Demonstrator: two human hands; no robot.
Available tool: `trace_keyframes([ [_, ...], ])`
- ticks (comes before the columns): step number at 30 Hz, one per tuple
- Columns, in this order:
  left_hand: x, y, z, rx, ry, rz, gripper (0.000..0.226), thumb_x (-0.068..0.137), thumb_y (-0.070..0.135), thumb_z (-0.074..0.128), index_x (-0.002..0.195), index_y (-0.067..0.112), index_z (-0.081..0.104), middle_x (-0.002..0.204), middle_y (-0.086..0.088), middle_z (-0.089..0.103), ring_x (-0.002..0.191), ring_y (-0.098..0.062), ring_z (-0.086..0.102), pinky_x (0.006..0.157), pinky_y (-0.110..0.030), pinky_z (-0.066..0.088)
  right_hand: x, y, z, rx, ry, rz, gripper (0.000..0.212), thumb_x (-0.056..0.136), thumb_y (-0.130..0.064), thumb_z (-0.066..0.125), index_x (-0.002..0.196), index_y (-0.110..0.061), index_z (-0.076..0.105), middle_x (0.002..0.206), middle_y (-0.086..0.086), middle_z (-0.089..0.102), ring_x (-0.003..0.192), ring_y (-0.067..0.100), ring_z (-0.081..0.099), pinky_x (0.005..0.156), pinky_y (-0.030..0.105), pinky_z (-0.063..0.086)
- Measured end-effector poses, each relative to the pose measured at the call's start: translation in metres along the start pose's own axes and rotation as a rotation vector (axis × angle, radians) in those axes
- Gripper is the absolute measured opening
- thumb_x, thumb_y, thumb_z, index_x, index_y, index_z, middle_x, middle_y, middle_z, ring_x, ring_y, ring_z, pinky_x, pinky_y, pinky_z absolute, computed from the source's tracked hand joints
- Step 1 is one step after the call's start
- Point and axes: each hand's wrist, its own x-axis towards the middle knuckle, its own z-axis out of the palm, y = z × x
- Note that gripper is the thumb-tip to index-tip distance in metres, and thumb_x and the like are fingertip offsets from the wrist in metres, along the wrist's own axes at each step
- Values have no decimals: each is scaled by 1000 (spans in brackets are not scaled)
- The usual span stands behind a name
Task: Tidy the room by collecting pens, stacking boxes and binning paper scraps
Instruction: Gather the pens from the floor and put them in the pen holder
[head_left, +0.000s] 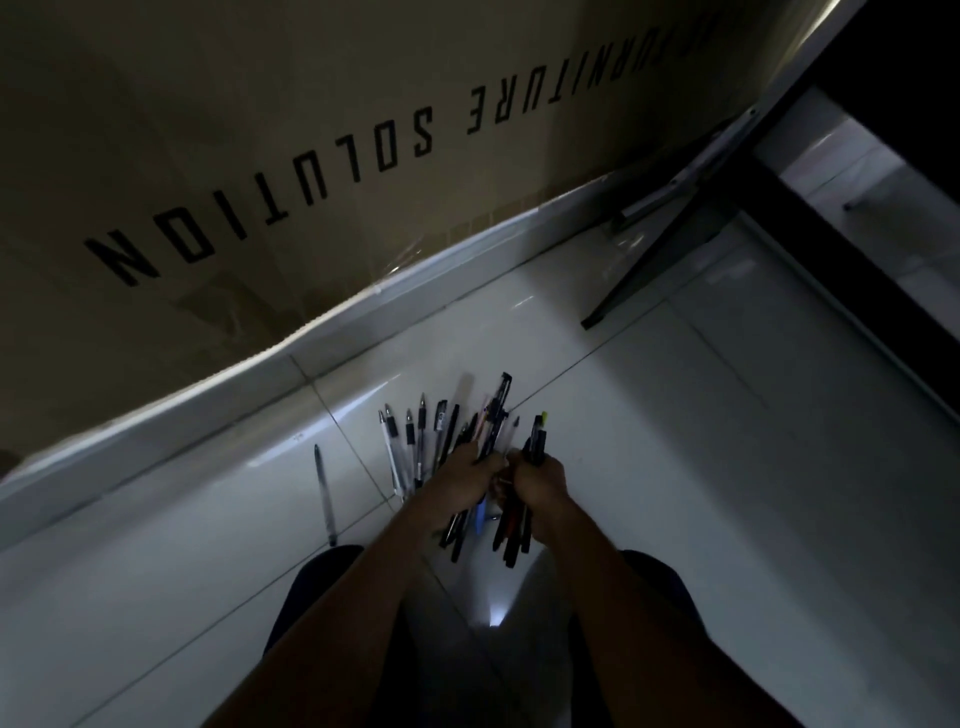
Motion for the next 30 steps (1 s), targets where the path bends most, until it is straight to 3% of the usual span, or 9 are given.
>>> trace_keyframes([
  [4, -6, 3, -12, -176, 3, -18, 23, 96, 14, 53, 79, 9, 68, 62, 1, 71, 58, -9, 68, 54, -18, 52, -3, -8, 6, 35, -40, 8, 10, 92, -2, 56, 86, 2, 63, 63, 15, 62, 45, 20, 58, 46, 29, 52],
  [6, -5, 5, -17, -214, 51, -39, 16, 93, 9, 54, 86, 3, 67, 64, -4, 70, 55, -11, 67, 49, -19, 51, -3, -10, 8, 55, -31, 13, 13, 93, -9, 58, 85, 0, 62, 66, 15, 62, 49, 22, 58, 48, 29, 52],
  [9, -1, 11, -25, -223, 49, -60, 21, 90, 2, 51, 75, 2, 66, 65, -12, 65, 47, -13, 61, 44, -20, 47, -1, -12, 10, 90, 12, 0, 15, 94, -11, 58, 82, -3, 60, 68, 14, 59, 51, 22, 54, 49, 29, 48],
  [11, -1, 15, -27, -184, 20, -73, 16, 88, 1, 52, 79, -2, 65, 69, -17, 64, 51, -16, 60, 46, -22, 49, -3, -14, 11, 110, 12, -6, 13, 93, -9, 57, 82, -3, 59, 68, 13, 58, 51, 22, 53, 48, 29, 48],
  [15, -6, 21, -26, -175, -36, -81, 18, 90, 7, 61, 99, -8, 64, 94, -27, 67, 81, -28, 61, 70, -34, 52, -8, -19, 10, 37, -9, -57, 17, 86, 5, 55, 72, -4, 61, 73, 14, 60, 59, 24, 57, 58, 31, 54],
  [19, -10, 23, -21, -95, -14, -75, 28, 81, -9, 59, 108, -3, 64, 95, -17, 68, 82, -23, 63, 68, -29, 52, -13, -16, 2, 11, -29, -110, 14, 87, 4, 53, 85, -7, 60, 86, 15, 60, 76, 24, 57, 71, 35, 51],
  [23, -29, 27, -5, -106, -20, -83, 41, 76, -19, 53, 110, 1, 62, 83, -13, 65, 70, -19, 61, 53, -23, 54, -25, -10, -14, 53, -22, -88, 13, 93, -4, 51, 84, -5, 61, 77, 11, 62, 63, 20, 59, 61, 33, 52],
  [27, -37, 38, 15, -130, 54, -57, 26, 85, -8, 56, 109, 4, 57, 73, -10, 61, 56, -16, 56, 48, -26, 45, -29, -16, -29, 57, -50, -101, 12, 94, -9, 51, 88, -4, 61, 75, 14, 61, 60, 22, 57, 63, 36, 51],
  [30, -39, 48, 27, -86, 49, -36, 10, 94, 7, 55, 88, 2, 62, 67, -13, 59, 48, -16, 53, 46, -25, 44, -31, -21, -37, 27, -101, -106, 15, 95, -10, 49, 88, -4, 61, 83, 17, 61, 65, 25, 57, 67, 38, 55],
])
